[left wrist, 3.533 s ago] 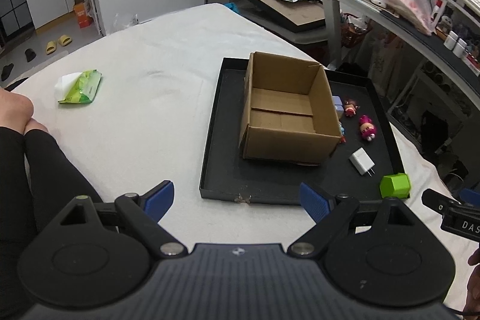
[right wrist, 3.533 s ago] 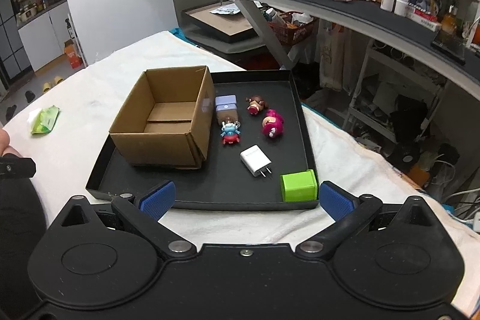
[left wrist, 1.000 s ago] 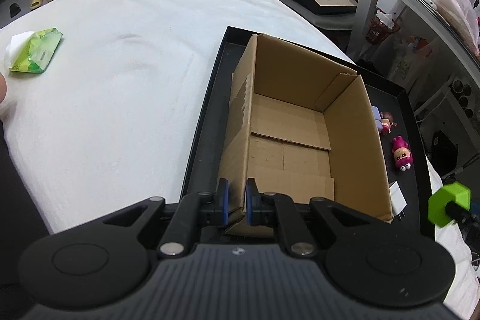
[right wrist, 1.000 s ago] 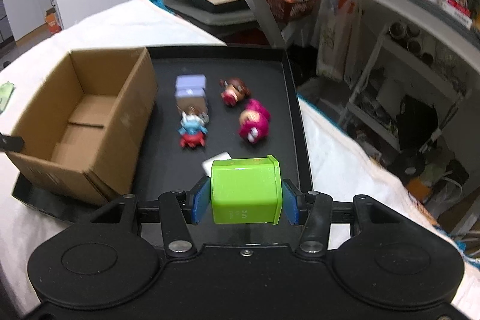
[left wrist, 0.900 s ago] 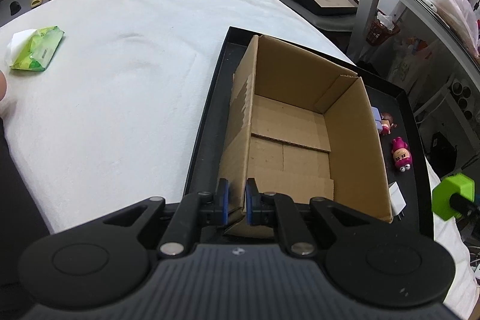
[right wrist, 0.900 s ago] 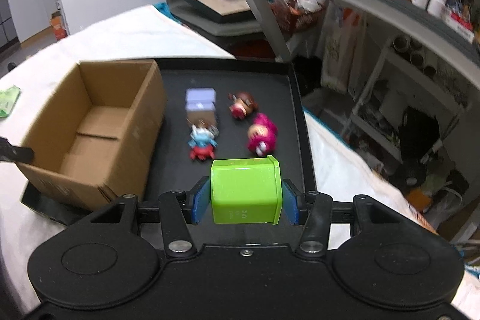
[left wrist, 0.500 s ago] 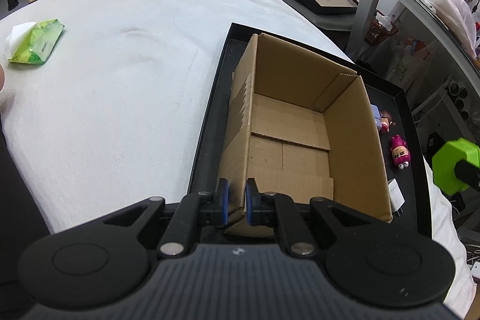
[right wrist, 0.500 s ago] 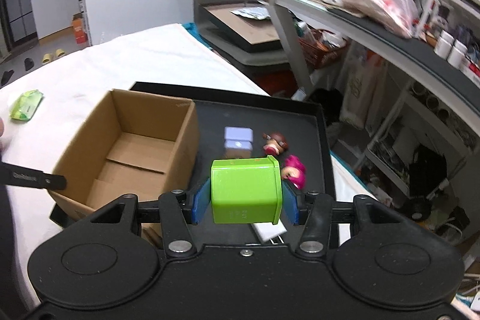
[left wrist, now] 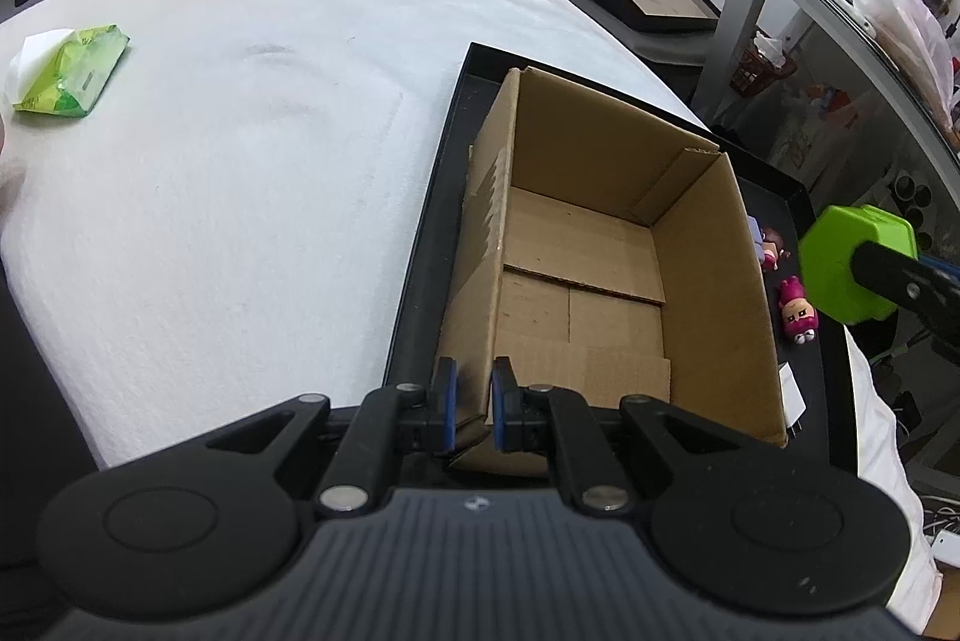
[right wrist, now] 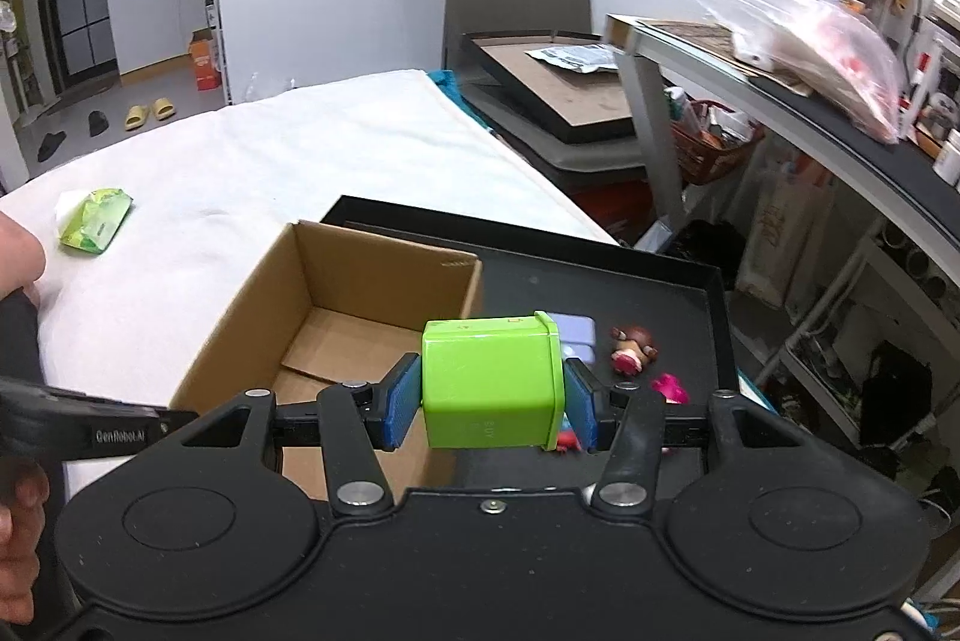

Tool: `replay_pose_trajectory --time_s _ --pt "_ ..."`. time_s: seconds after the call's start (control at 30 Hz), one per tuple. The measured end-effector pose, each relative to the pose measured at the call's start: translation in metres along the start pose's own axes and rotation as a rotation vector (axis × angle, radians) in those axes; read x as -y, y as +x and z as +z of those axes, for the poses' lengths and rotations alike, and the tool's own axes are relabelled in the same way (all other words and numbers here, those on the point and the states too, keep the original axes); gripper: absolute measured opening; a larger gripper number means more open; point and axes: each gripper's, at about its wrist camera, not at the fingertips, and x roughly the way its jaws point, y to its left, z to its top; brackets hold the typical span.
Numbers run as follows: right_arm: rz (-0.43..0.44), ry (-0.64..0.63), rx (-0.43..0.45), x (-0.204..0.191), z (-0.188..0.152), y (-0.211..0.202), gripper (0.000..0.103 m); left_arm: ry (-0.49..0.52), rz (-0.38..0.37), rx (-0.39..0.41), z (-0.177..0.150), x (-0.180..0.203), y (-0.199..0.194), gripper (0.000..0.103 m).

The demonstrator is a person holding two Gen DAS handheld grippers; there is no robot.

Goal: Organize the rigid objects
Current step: 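Carry the green cube into the box and open the right tool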

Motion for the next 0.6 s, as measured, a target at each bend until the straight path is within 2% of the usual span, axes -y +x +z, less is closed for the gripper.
replay_pose_trajectory --time_s 0.37,0.6 --pt "0.068 -0.019 -0.01 -0.025 0.015 0.03 0.049 -0.027 -0.001 -0.016 0.001 -0.002 0.001 0.011" --pt "0.11 -0.037 -0.021 -0.038 0.021 0.048 0.049 -0.022 0.023 -0.016 0.002 0.004 0.001 0.01"
